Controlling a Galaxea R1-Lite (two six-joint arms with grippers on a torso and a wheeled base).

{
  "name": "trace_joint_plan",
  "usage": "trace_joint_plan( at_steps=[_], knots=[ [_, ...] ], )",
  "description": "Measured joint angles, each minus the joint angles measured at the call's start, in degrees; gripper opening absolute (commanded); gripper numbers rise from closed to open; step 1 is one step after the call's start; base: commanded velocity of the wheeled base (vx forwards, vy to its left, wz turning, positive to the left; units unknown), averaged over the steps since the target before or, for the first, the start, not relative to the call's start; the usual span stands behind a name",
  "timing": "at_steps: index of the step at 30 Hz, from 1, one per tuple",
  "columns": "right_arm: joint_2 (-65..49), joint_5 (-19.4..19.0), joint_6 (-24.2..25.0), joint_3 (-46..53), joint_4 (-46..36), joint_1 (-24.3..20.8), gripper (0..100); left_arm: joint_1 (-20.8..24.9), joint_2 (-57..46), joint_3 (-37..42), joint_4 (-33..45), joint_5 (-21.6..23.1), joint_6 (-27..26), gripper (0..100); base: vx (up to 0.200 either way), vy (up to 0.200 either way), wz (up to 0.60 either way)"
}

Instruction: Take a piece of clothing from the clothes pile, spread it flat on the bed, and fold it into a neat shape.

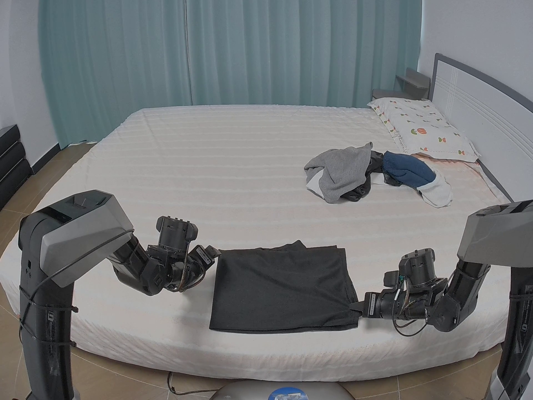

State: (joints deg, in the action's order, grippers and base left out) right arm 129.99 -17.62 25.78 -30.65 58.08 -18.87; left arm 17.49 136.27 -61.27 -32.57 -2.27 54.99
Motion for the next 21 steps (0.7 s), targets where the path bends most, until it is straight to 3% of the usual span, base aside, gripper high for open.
trace_joint_plan(
  at_steps=[10,21],
  knots=[
    [0.39,-0.34,1.37,-6.31,-0.44,0.96,100,0.0,0.0,-0.06,0.0,0.0,0.0,100,0.0,0.0,0.0],
    [6.18,0.4,12.69,-25.14,-3.06,1.67,100,-0.07,-0.02,-0.16,0.04,0.0,0.07,100,0.0,0.0,0.0]
  ],
)
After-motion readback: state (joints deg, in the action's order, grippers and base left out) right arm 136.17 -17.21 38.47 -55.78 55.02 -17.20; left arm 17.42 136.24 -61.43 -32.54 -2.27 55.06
